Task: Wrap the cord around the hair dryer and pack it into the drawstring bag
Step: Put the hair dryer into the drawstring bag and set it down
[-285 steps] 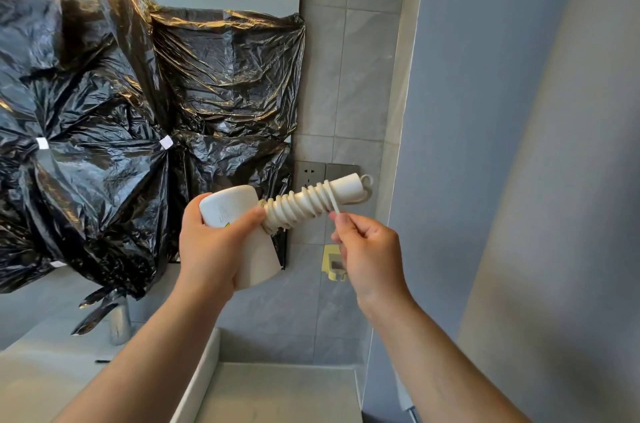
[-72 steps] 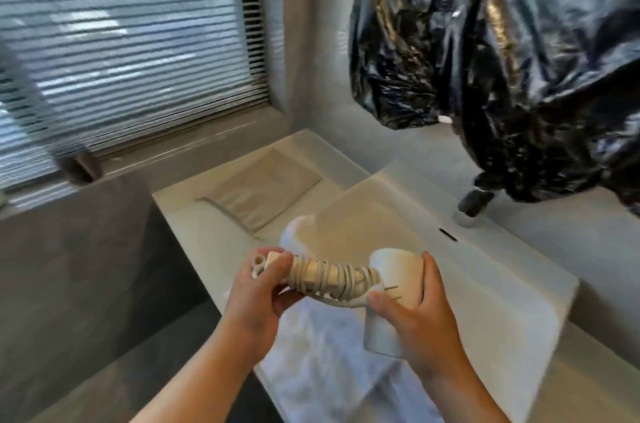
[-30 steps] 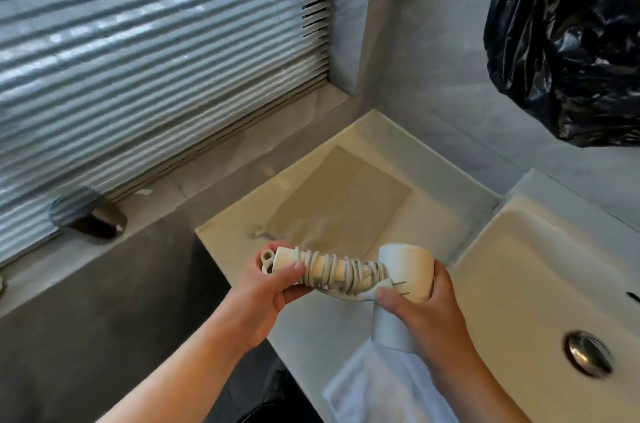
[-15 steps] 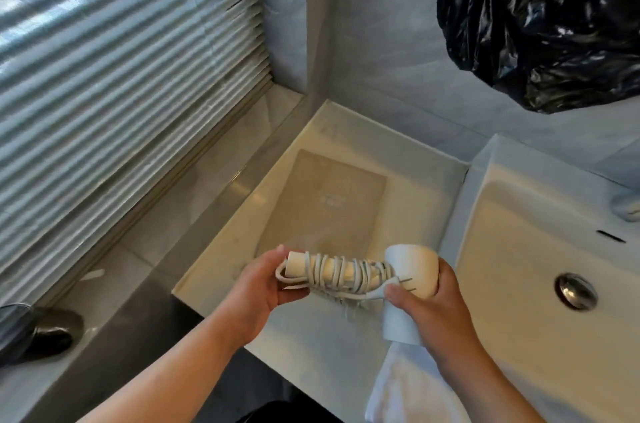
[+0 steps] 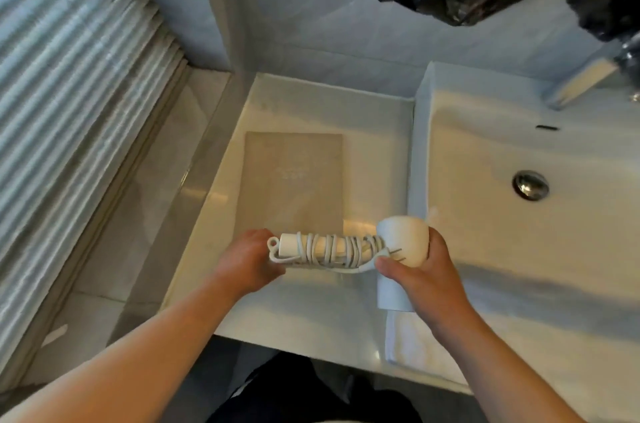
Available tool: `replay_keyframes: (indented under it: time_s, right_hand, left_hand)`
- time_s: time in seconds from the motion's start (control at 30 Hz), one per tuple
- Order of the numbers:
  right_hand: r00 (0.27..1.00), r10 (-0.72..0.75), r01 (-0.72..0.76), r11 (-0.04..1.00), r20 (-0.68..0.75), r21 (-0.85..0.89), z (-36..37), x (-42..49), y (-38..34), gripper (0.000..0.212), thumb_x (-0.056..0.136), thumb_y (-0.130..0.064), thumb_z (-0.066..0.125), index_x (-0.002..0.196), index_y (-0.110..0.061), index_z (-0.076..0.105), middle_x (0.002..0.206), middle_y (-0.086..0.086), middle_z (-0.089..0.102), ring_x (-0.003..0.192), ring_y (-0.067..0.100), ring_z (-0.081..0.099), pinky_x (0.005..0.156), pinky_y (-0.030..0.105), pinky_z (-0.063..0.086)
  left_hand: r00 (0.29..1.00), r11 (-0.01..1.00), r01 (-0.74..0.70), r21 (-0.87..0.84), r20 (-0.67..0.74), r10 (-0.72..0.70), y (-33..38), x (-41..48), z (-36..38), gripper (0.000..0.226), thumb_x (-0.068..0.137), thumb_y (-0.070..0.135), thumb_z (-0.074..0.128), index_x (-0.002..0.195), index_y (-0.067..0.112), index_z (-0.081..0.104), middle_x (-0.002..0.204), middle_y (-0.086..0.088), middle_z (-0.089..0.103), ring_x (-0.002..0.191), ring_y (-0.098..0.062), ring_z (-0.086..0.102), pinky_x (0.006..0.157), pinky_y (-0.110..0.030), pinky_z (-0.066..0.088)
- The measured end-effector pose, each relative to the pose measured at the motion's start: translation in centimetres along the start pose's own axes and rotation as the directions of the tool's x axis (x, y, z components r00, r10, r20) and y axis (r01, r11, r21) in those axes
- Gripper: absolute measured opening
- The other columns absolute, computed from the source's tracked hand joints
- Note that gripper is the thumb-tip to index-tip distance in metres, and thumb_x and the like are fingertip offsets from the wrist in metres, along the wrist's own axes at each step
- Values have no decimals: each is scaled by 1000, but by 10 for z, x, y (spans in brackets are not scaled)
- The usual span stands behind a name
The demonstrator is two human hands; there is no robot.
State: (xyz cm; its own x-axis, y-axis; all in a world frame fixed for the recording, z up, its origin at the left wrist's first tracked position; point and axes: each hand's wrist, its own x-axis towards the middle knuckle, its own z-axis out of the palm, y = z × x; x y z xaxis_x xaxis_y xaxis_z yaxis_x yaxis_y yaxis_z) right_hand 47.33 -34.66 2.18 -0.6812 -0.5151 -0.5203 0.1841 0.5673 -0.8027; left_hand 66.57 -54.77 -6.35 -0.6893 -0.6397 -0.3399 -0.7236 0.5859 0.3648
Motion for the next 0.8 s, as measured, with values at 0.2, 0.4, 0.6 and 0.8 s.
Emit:
replay_keyframes:
  time_s: [0.2,0.4,0.6,0.8]
  right_hand:
    - [991,72,-73,997,-111,-6,16,-29,23,70,65,-30,84,121,-36,41,109,-10,57,94,15,59,73,36,50]
    - [976,128,-128,992,-177,7,29,-49,44,71,67,-32,83,122,-36,39,107,-10,56,92,15,59,72,37,49]
    - [936,204,-199,979,-287,47,38,-51,56,74,67,-33,83,124,-32,36,102,-10,54,87,15,59,75,39,50]
    - [885,252,-239,967,-392,82,52,-38,59,85,65,-38,83,131,-23,32,96,-5,53,81,18,60,67,38,51]
  left_hand:
    - [973,973,-176,152,175,149,-15,10,-1,9,86,20,57,89,21,66,89,-1,53,95,-26,56,67,-29,37]
    - [974,969,56,-242,227,0,-20,22,-5,9,83,19,65,75,18,69,74,-1,67,64,-16,59,53,-25,44]
    - [985,842,172,-511,103,-138,2,27,-7,11,82,12,65,78,2,66,61,-5,58,52,-18,52,42,-22,40]
    - [977,802,194,-565,39,-209,20,6,-4,9,80,12,63,74,8,59,54,-5,56,46,-21,54,46,-32,44]
